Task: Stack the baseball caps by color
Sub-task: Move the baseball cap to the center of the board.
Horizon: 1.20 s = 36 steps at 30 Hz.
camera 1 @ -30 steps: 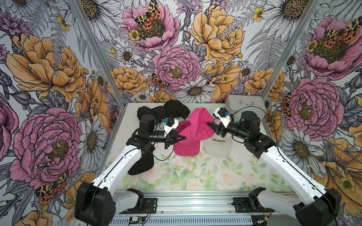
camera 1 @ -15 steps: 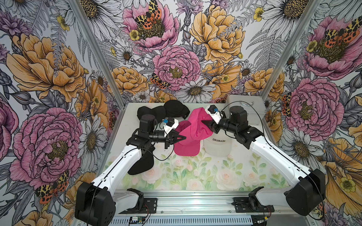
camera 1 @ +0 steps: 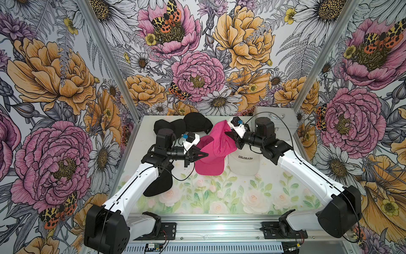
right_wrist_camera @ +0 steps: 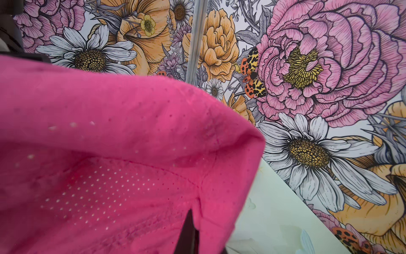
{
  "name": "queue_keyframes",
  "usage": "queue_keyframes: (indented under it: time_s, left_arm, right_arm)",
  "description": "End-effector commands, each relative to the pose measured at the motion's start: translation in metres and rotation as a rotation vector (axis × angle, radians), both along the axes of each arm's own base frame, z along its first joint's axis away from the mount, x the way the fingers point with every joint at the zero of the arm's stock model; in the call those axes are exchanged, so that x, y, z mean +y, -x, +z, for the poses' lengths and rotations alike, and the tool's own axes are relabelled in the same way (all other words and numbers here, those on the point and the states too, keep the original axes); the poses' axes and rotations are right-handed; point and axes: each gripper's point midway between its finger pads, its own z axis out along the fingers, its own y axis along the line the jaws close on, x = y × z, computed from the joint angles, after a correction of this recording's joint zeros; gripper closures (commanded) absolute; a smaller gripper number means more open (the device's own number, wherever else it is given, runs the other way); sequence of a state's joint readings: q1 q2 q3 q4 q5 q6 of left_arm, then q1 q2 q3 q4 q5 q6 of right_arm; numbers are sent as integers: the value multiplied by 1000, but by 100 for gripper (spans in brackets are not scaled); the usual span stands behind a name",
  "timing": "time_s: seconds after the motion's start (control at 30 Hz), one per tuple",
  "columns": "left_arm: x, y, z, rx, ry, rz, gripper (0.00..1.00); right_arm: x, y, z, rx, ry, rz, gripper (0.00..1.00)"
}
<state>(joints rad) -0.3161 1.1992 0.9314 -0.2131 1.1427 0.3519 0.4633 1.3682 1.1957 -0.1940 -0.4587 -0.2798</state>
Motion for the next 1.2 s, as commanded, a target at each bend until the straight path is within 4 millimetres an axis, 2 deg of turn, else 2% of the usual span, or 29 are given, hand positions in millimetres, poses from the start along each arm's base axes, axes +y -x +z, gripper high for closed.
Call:
queue_keyframes:
  time_s: [0.0, 0.23, 0.33, 0.4, 0.47, 0.53, 0.6, 0.8, 1.07, 1.13, 1.17]
  left_arm:
    - [3, 6, 7, -32, 22, -30, 97]
    - [9, -4, 3, -36, 4, 25, 97]
    - [11, -4, 4, -38, 5, 29, 97]
    - [11, -3, 3, -39, 7, 23, 97]
    - [10, -3, 2, -40, 6, 21, 97]
    - [10, -3, 1, -38, 6, 19, 97]
    - [10, -2, 2, -40, 7, 15, 97]
    - [8, 2, 4, -52, 13, 0, 97]
    - [8, -1, -1, -44, 8, -4, 97]
    - [8, -2, -1, -45, 8, -4, 97]
    - [9, -3, -1, -47, 8, -1, 97]
  right_arm:
    - [-4, 16, 16, -9, -36, 37, 100]
    - [-12, 45, 17, 30, -40, 112, 100]
    - [-23, 38, 20, 18, -26, 32, 100]
    - [-40, 19, 24, 7, -9, -110, 73]
    - [-53, 4, 28, 11, -15, -205, 57]
    - [-53, -1, 30, 25, -30, -205, 52]
    - [-43, 2, 27, 49, -41, -141, 49]
    - [-13, 8, 17, 115, -71, 44, 48]
    - [6, 1, 22, 126, -94, 144, 48]
    - [6, 0, 20, 130, -92, 145, 53]
    - [7, 3, 19, 135, -94, 156, 64]
